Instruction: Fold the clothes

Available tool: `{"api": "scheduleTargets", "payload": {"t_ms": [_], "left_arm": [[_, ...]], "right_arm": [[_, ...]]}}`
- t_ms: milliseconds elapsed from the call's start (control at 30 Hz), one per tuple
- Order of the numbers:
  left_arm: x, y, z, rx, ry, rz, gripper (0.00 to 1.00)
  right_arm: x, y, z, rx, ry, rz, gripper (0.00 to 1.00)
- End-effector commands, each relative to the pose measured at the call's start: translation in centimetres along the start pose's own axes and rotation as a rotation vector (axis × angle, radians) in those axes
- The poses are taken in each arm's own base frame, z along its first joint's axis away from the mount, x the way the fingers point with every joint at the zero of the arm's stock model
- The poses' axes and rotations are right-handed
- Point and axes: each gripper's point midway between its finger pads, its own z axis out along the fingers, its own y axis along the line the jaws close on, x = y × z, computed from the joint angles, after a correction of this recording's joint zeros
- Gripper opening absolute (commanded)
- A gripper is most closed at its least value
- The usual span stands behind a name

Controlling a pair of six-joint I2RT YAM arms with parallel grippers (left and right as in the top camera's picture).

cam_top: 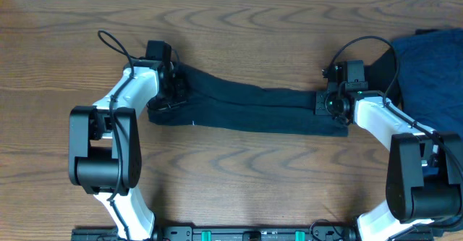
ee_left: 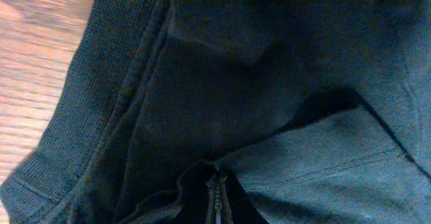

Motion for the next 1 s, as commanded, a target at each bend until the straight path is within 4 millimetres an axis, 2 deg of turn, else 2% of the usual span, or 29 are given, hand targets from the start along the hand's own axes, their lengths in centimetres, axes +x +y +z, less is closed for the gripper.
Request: {"api": "scheduleTargets", "payload": {"t_ms": [0,167,267,367,500,633,867,967], "left_arm": [[1.8,4.4,2.4,-0.161,0.076,-0.041,0.06],[-0.2,1.8,-2.0,-0.036,-0.031,-0.035,0.07],[-1.0,1.0,-5.2,0.003,-0.114,-0.028,0.12],[-1.1,0.6,-8.7,0.026,-0.183,-0.022,0.17],[-0.2,0.6,-11.9,0.039,-0.225,-0.018,0.17],[0.8,0.8,-13.0,0.037,-0.218,-0.019,0.17],[1.4,1.1,-12.0,0.026,-0.187,-0.021,0.17],[1.8,1.2,-11.7,0.021,-0.172,-0.022,0.17]], "right_arm": [[0.8,1.4,0.3,-0.071,0.036,-0.02,0.09],[1.5,1.6,-0.3,-0.072,0.102,-0.004,0.11],[1.4,1.7,-0.6,-0.074,0.117,-0.009,0.12],[1.0,2.0,-1.1,-0.085,0.125,-0.007,0.12],[1.0,2.9,-1.8,-0.125,0.154,0.001,0.13],[2.9,2.7,-2.0,-0.117,0.23,0.017,0.13],[5.0,1.8,-1.7,-0.082,0.281,0.024,0.12],[6.3,2.7,-2.1,-0.133,0.336,0.043,0.11]]}}
